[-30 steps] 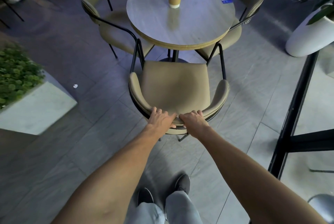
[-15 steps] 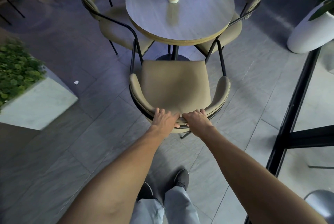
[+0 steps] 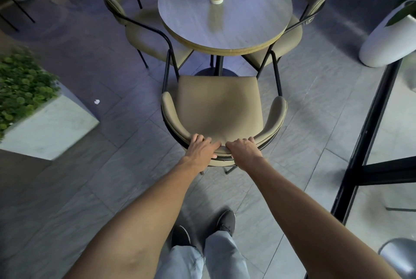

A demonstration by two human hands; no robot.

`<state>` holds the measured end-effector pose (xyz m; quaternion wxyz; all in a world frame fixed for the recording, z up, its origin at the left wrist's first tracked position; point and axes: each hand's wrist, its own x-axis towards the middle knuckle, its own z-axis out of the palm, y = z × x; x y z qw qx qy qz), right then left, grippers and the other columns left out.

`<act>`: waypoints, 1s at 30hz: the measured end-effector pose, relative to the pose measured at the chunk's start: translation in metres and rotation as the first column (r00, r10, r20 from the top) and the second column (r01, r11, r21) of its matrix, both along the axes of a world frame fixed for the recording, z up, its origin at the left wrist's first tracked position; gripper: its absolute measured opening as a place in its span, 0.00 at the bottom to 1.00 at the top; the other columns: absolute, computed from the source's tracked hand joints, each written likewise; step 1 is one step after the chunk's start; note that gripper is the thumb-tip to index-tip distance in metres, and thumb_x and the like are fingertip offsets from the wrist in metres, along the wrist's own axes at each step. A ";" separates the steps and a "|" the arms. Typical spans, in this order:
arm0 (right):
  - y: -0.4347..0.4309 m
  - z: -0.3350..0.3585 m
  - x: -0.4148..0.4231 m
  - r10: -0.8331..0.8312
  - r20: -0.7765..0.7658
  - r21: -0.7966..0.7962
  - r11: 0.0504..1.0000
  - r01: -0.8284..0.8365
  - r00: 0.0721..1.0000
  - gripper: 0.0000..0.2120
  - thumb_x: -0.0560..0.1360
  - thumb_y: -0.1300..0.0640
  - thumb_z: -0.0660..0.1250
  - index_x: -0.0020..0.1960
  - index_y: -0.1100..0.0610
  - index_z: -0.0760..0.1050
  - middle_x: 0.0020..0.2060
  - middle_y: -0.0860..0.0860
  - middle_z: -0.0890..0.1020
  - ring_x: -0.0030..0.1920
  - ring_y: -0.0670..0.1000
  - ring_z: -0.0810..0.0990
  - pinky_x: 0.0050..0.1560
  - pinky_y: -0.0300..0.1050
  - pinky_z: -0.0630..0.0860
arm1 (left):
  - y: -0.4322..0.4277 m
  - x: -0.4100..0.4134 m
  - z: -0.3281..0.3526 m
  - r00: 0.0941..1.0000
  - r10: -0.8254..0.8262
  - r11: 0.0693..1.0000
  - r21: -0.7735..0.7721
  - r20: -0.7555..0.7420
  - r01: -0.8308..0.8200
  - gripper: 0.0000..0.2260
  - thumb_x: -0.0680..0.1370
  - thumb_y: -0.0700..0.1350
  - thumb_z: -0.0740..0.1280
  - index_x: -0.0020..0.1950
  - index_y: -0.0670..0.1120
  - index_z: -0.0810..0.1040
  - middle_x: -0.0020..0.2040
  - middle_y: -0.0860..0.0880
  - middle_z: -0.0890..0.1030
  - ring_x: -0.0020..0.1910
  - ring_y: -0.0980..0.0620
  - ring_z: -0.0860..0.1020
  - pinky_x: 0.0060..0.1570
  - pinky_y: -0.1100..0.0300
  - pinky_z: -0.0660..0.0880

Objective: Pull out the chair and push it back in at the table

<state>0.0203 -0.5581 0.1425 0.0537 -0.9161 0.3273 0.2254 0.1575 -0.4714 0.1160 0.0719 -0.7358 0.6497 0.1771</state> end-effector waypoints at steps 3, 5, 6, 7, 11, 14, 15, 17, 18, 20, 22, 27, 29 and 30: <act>0.003 0.001 -0.001 -0.010 -0.002 0.014 1.000 0.010 1.000 0.12 0.80 0.64 0.58 0.59 0.54 0.75 0.50 0.55 0.82 0.55 0.59 0.80 0.65 0.58 0.68 | 0.001 -0.001 0.001 1.000 -0.008 1.000 0.001 -0.005 0.008 0.15 0.82 0.49 0.64 0.68 0.52 0.72 0.59 0.46 0.77 0.59 0.43 0.72 0.64 0.49 0.61; 0.002 0.001 -0.003 -0.012 -0.002 0.033 0.999 0.012 1.000 0.11 0.81 0.62 0.58 0.59 0.54 0.75 0.50 0.55 0.82 0.55 0.59 0.80 0.66 0.59 0.68 | 0.001 -0.002 0.001 1.000 -0.006 1.000 0.002 -0.002 0.006 0.15 0.82 0.49 0.64 0.69 0.51 0.71 0.60 0.45 0.77 0.59 0.43 0.72 0.64 0.49 0.61; 0.001 0.000 -0.005 -0.013 0.004 0.039 0.999 0.013 1.000 0.11 0.81 0.61 0.57 0.59 0.53 0.75 0.50 0.54 0.82 0.55 0.59 0.80 0.66 0.59 0.68 | 0.001 -0.004 0.002 1.000 -0.006 1.000 0.006 0.002 0.006 0.15 0.82 0.49 0.64 0.69 0.51 0.71 0.60 0.45 0.77 0.59 0.42 0.72 0.64 0.49 0.61; 0.001 -0.001 -0.006 -0.012 0.017 0.037 0.999 0.011 1.000 0.11 0.82 0.60 0.57 0.58 0.53 0.76 0.50 0.54 0.82 0.55 0.59 0.80 0.65 0.59 0.68 | 0.000 -0.004 0.002 1.000 -0.005 1.000 0.004 0.008 0.005 0.15 0.82 0.49 0.64 0.69 0.51 0.71 0.60 0.45 0.77 0.59 0.42 0.72 0.63 0.49 0.61; 0.002 -0.002 -0.008 -0.002 0.026 0.003 1.000 0.002 1.000 0.11 0.80 0.62 0.58 0.58 0.53 0.76 0.50 0.53 0.83 0.55 0.59 0.80 0.64 0.57 0.68 | 0.000 -0.003 -0.001 1.000 -0.006 1.000 -0.005 0.008 0.006 0.15 0.82 0.48 0.64 0.68 0.52 0.71 0.60 0.45 0.76 0.58 0.43 0.72 0.63 0.49 0.61; 0.002 -0.003 -0.008 0.003 0.017 -0.003 1.000 -0.003 1.000 0.12 0.79 0.63 0.60 0.59 0.53 0.75 0.50 0.54 0.83 0.55 0.59 0.80 0.64 0.57 0.68 | 0.000 -0.001 -0.003 1.000 -0.012 1.000 -0.006 0.006 0.012 0.15 0.82 0.47 0.64 0.68 0.52 0.71 0.60 0.45 0.76 0.58 0.43 0.71 0.63 0.49 0.61; 0.002 -0.004 -0.007 0.005 0.018 -0.004 1.000 -0.005 1.000 0.12 0.79 0.63 0.60 0.59 0.53 0.75 0.50 0.53 0.83 0.55 0.59 0.80 0.64 0.57 0.68 | -0.001 -0.001 -0.002 1.000 -0.011 1.000 0.000 0.010 0.011 0.15 0.82 0.48 0.64 0.69 0.52 0.71 0.60 0.46 0.75 0.59 0.43 0.71 0.64 0.49 0.61; 0.002 -0.006 -0.007 0.007 0.018 -0.003 1.000 -0.007 1.000 0.12 0.79 0.63 0.60 0.59 0.52 0.75 0.50 0.53 0.83 0.55 0.59 0.81 0.64 0.57 0.68 | -0.002 -0.002 0.000 1.000 -0.007 1.000 0.030 0.016 0.006 0.16 0.82 0.49 0.64 0.69 0.52 0.70 0.62 0.45 0.75 0.61 0.42 0.71 0.66 0.49 0.61; 0.002 -0.006 -0.007 0.007 0.019 -0.001 1.000 -0.007 1.000 0.12 0.79 0.63 0.60 0.58 0.53 0.75 0.50 0.53 0.83 0.55 0.59 0.81 0.63 0.57 0.68 | -0.003 -0.002 0.001 1.000 -0.004 0.999 0.044 0.021 0.003 0.16 0.82 0.50 0.64 0.69 0.51 0.69 0.62 0.45 0.75 0.61 0.42 0.71 0.66 0.49 0.61; 0.003 -0.008 -0.008 0.005 0.031 -0.004 1.000 -0.005 1.000 0.12 0.79 0.63 0.60 0.58 0.53 0.75 0.50 0.52 0.83 0.55 0.58 0.80 0.63 0.57 0.68 | -0.004 -0.003 0.004 0.999 0.000 0.998 0.059 0.037 -0.002 0.16 0.82 0.50 0.64 0.69 0.50 0.68 0.63 0.45 0.75 0.62 0.42 0.71 0.66 0.48 0.61; 0.005 -0.008 -0.010 -0.005 0.048 0.000 1.000 0.005 0.999 0.12 0.78 0.64 0.59 0.58 0.53 0.74 0.51 0.52 0.82 0.56 0.58 0.79 0.63 0.56 0.66 | -0.003 -0.005 0.008 0.999 -0.001 0.998 0.069 0.053 -0.003 0.16 0.82 0.50 0.63 0.69 0.49 0.68 0.64 0.45 0.75 0.63 0.41 0.72 0.65 0.48 0.62; 0.009 -0.004 -0.011 -0.030 0.065 0.041 0.999 0.027 0.997 0.10 0.78 0.62 0.60 0.58 0.53 0.73 0.53 0.51 0.81 0.57 0.57 0.77 0.63 0.55 0.65 | -0.001 -0.009 0.021 0.994 -0.001 0.995 0.099 0.108 -0.009 0.16 0.82 0.49 0.62 0.70 0.49 0.69 0.65 0.44 0.75 0.65 0.42 0.72 0.67 0.46 0.63; 0.010 0.002 -0.012 -0.030 0.056 0.053 0.998 0.027 0.998 0.10 0.78 0.60 0.62 0.59 0.53 0.73 0.54 0.51 0.81 0.58 0.57 0.77 0.63 0.54 0.66 | 0.000 -0.010 0.028 0.994 0.008 0.993 0.113 0.111 -0.020 0.16 0.83 0.49 0.61 0.70 0.48 0.70 0.65 0.44 0.75 0.66 0.42 0.72 0.68 0.45 0.63; 0.011 0.006 -0.013 -0.032 0.057 0.062 0.998 0.028 0.998 0.10 0.79 0.58 0.63 0.60 0.53 0.73 0.55 0.52 0.81 0.59 0.57 0.77 0.63 0.54 0.67 | 0.002 -0.011 0.032 0.995 0.017 0.993 0.115 0.098 -0.029 0.15 0.83 0.50 0.61 0.69 0.48 0.71 0.65 0.44 0.75 0.66 0.42 0.72 0.68 0.44 0.63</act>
